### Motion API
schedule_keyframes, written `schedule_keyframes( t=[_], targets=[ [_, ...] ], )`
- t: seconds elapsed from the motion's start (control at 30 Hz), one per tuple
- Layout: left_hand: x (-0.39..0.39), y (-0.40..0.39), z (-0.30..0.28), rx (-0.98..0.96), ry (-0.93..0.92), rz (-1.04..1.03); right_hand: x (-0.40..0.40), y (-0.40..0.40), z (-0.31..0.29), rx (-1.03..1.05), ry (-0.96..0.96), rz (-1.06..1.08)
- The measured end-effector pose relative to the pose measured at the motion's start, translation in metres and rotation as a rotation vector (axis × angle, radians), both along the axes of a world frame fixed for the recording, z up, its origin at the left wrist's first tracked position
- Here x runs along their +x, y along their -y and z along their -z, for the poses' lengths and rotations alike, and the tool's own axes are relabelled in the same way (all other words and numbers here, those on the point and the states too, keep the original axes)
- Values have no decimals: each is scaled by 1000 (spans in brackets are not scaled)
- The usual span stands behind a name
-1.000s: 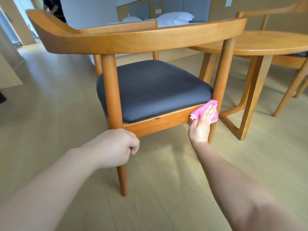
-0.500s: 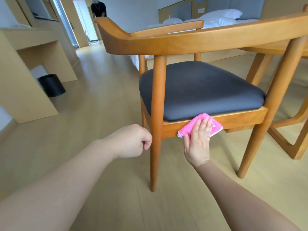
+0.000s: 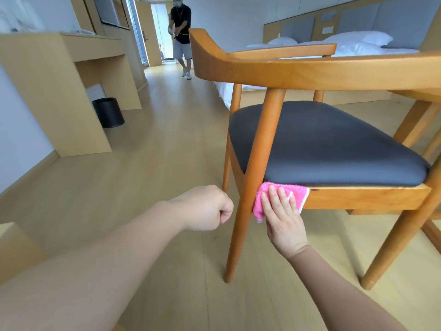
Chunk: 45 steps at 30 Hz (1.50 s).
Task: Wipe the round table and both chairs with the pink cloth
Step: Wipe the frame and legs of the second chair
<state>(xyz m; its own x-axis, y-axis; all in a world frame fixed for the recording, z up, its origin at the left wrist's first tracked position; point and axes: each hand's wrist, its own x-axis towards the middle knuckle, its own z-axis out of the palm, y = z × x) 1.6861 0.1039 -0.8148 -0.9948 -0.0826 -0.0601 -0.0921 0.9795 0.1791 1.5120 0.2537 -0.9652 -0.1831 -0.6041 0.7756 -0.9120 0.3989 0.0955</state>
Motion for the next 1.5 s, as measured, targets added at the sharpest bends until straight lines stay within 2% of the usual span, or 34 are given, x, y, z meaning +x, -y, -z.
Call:
schedule_keyframes(
  t=[0.1,0.33,0.43,0.63,0.93,1.13,1.23,1.33,1.5],
  targets=[
    [0,3,4,7,11,-8,-2,-3,-2,-1,12,-47],
    [-3,16,5,17,-63,-36,8,5,-34,-150,39,-227],
    [-1,18,3,22,-78,-28,20,16,-45,-14,-61,-276],
    [3,23,-1,26,-59,-67,10,10,-56,343,-341,-67],
    [5,19,-7,91,-139,-67,8,-5,-102,571,-483,-52],
    [3,18,-5,143,-311,-181,-1,-7,-173,478,-513,-52],
    [4,19,-5,97,-370,-238,-7,-8,-210,414,-509,-4],
    [5,21,-3,105,-348,-253,-8,-7,-230,377,-497,17],
    [6,22,3,116,-309,-233,-3,-3,-224,328,-443,0]
  ],
)
